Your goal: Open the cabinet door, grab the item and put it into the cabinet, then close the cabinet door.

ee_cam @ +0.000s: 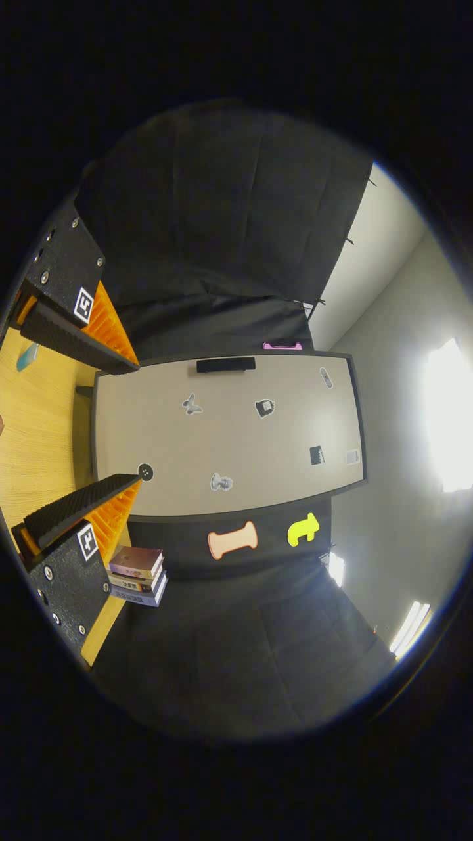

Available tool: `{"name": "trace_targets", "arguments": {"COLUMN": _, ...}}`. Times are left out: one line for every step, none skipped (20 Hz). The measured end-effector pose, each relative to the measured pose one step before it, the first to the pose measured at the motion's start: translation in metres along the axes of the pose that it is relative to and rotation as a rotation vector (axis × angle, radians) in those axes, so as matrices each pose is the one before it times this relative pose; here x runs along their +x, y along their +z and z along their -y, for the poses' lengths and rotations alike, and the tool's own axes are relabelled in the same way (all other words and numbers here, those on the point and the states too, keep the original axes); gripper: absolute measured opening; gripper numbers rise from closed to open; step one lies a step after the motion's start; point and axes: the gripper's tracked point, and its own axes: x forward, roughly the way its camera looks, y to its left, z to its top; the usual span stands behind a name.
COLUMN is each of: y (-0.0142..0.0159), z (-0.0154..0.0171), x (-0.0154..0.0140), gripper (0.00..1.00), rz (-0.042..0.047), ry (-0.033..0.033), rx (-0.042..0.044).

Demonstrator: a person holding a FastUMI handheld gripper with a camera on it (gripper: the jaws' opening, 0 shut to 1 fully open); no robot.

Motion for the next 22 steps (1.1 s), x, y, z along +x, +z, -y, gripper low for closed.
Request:
{"name": "trace_targets", "arguments": {"y": 0.00647, "z": -0.00454, "x": 0.00806, "gripper": 0.94, "rz": 0.00505, "ry": 0.00972, "rx": -0.00045}}
{"name": "trace_targets", "arguments": {"y": 0.00808, "z": -0.00487, "x": 0.00916, "gripper": 0.94, "rz": 0.00955, "ry": 0.00814, "rx": 0.00235}}
{"name": "trace_targets", "arguments": {"y": 0.00714, "z": -0.00399, "x": 0.00936, "gripper": 0.94, "rz": 0.00747, "ry": 0.0059, "rx": 0.00379}}
{"name": "trace_targets", "arguments": {"y": 0.00647, "z": -0.00404, "x": 0.01049, "gripper": 0.94, "rz": 0.00444, "ry": 0.00628, "rx": 0.00485}}
{"name": "trace_targets", "arguments": {"y": 0.00529, "z": -0.0048, "x": 0.01125, "gripper": 0.94, "rz": 0.00086, "ry": 0.00642, "rx": 0.00606}}
{"name": "trace_targets", "arguments": {"y": 0.00528, "z": -0.00372, "x": 0.01102, "gripper": 0.94, "rz": 0.00124, "ry": 0.00705, "rx": 0.0059}}
{"name": "trace_targets", "arguments": {"y": 0.00456, "z": -0.00341, "x": 0.0117, "gripper": 0.94, "rz": 0.00207, "ry": 0.00642, "rx": 0.00394}}
{"name": "trace_targets", "arguments": {"y": 0.00488, "z": -0.00226, "x": 0.01208, "gripper": 0.94, "rz": 0.00386, "ry": 0.00352, "rx": 0.00097}}
{"name": "trace_targets", "arguments": {"y": 0.00324, "z": -0.0014, "x": 0.0093, "gripper": 0.94, "rz": 0.00053, "ry": 0.00104, "rx": -0.00209}}
{"name": "trace_targets", "arguments": {"y": 0.0048, "z": -0.00293, "x": 0.01336, "gripper": 0.94, "rz": 0.00365, "ry": 0.00275, "rx": 0.00081}}
{"name": "trace_targets", "arguments": {"y": 0.00246, "z": -0.00392, "x": 0.01092, "gripper": 0.94, "rz": 0.00136, "ry": 0.00444, "rx": 0.00342}}
{"name": "trace_targets", "arguments": {"y": 0.0032, "z": -0.00413, "x": 0.01285, "gripper": 0.94, "rz": -0.00122, "ry": 0.00569, "rx": 0.00429}}
{"name": "trace_targets", "arguments": {"y": 0.00258, "z": -0.005, "x": 0.0128, "gripper": 0.94, "rz": -0.00301, "ry": 0.00507, "rx": 0.00459}}
{"name": "trace_targets", "arguments": {"y": 0.00173, "z": -0.00549, "x": 0.01366, "gripper": 0.94, "rz": -0.00757, "ry": 0.00886, "rx": 0.00226}}
{"name": "trace_targets", "arguments": {"y": 0.00066, "z": -0.00524, "x": 0.01426, "gripper": 0.94, "rz": -0.00663, "ry": 0.00667, "rx": 0.00167}}
{"name": "trace_targets", "arguments": {"y": 0.00029, "z": -0.00502, "x": 0.01277, "gripper": 0.94, "rz": -0.00641, "ry": 0.00675, "rx": -0.00063}}
{"name": "trace_targets", "arguments": {"y": -0.00015, "z": -0.00496, "x": 0.01264, "gripper": 0.94, "rz": -0.00899, "ry": 0.00727, "rx": -0.00507}}
{"name": "trace_targets", "arguments": {"y": -0.00023, "z": -0.00435, "x": 0.01139, "gripper": 0.94, "rz": -0.00683, "ry": 0.00557, "rx": -0.004}}
{"name": "trace_targets", "arguments": {"y": -0.00104, "z": -0.00529, "x": 0.01088, "gripper": 0.94, "rz": -0.00561, "ry": 0.00655, "rx": -0.00515}}
{"name": "trace_targets", "arguments": {"y": 0.00085, "z": -0.00453, "x": 0.01223, "gripper": 0.93, "rz": -0.00108, "ry": 0.0057, "rx": -0.00722}}
{"name": "trace_targets", "arguments": {"y": 0.0001, "z": -0.00288, "x": 0.01008, "gripper": 0.93, "rz": -0.00192, "ry": 0.00317, "rx": -0.01091}}
{"name": "trace_targets", "arguments": {"y": -0.00053, "z": -0.00268, "x": 0.01128, "gripper": 0.93, "rz": -0.0035, "ry": 0.00153, "rx": -0.01308}}
